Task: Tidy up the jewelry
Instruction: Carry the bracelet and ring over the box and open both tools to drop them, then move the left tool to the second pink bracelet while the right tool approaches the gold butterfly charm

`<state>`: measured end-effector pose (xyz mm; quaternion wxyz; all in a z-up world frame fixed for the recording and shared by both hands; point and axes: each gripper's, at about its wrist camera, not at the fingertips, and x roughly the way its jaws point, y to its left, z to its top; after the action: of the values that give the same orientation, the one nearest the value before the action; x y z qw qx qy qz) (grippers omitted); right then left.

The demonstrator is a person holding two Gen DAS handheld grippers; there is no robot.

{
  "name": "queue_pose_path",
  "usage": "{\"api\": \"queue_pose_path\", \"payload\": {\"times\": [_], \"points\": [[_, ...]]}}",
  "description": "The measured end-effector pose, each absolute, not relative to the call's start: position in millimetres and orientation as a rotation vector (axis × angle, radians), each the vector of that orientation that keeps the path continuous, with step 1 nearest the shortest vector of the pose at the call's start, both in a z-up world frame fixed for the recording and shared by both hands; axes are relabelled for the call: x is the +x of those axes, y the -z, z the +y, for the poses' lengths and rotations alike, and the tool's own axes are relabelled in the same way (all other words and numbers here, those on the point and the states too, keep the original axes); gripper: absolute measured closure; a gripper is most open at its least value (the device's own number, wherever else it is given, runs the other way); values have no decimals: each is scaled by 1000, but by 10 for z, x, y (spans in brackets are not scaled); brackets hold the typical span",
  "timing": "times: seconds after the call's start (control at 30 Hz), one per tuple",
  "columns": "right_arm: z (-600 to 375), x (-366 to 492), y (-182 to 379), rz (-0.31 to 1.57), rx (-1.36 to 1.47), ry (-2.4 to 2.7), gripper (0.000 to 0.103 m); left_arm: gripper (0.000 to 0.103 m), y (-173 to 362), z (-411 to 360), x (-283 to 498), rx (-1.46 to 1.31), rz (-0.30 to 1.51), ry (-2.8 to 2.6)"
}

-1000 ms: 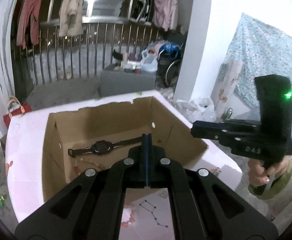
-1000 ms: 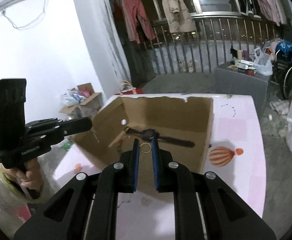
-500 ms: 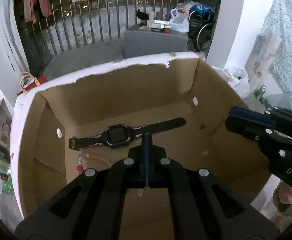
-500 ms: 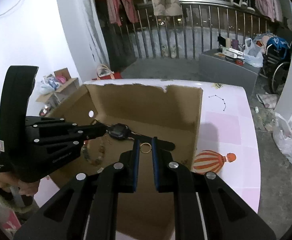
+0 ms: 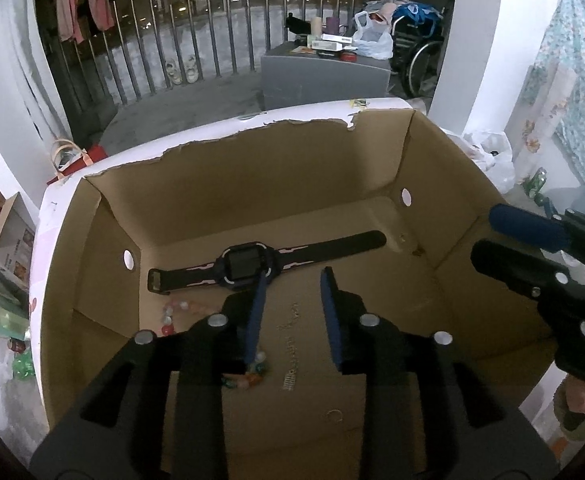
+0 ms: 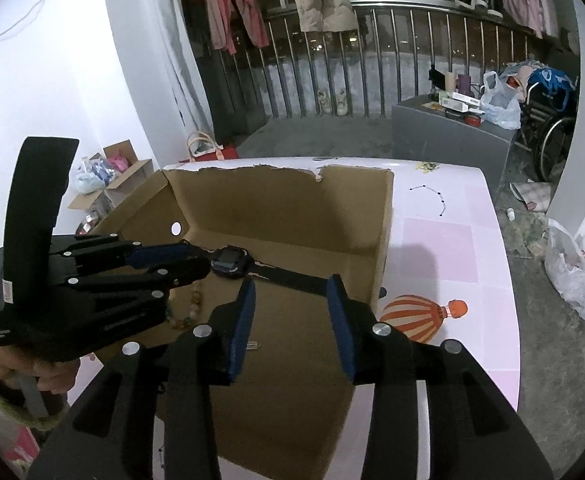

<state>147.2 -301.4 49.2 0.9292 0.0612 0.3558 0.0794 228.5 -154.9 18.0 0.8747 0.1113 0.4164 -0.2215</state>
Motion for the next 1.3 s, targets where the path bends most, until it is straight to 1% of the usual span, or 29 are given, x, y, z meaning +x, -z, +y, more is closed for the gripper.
{"api": "queue_pose_path", "payload": {"times": [0.13, 0.3, 0.33, 0.5, 0.63, 0.8, 0.93, 1.03, 1.3], "points": [[-3031, 1441, -528, 721, 134, -165, 63, 66, -209, -1549, 2274, 237, 859, 452], [-3062, 1317, -604, 697, 147, -164, 63, 63, -293, -1459, 2183, 226, 827, 441], [-3082, 1253, -630, 686, 157, -167, 63, 60, -325, -1405, 2137, 214, 811, 443], [-3219, 854, -713, 629, 198, -183, 63, 56, -452, -1024, 1805, 154, 716, 445], [-3317, 518, -678, 627, 207, -175, 63, 52, -467, -629, 1492, 94, 663, 430], [-3303, 245, -546, 670, 253, -197, 63, 51, -348, -268, 1151, 41, 652, 420], [-3173, 156, -367, 725, 280, -227, 63, 51, -168, -142, 944, 21, 681, 428], [-3031, 193, -226, 777, 288, -250, 63, 51, -14, -156, 815, 42, 694, 421], [-2572, 355, 141, 876, 170, -259, 63, 51, 361, -389, 615, 119, 747, 453]]}}
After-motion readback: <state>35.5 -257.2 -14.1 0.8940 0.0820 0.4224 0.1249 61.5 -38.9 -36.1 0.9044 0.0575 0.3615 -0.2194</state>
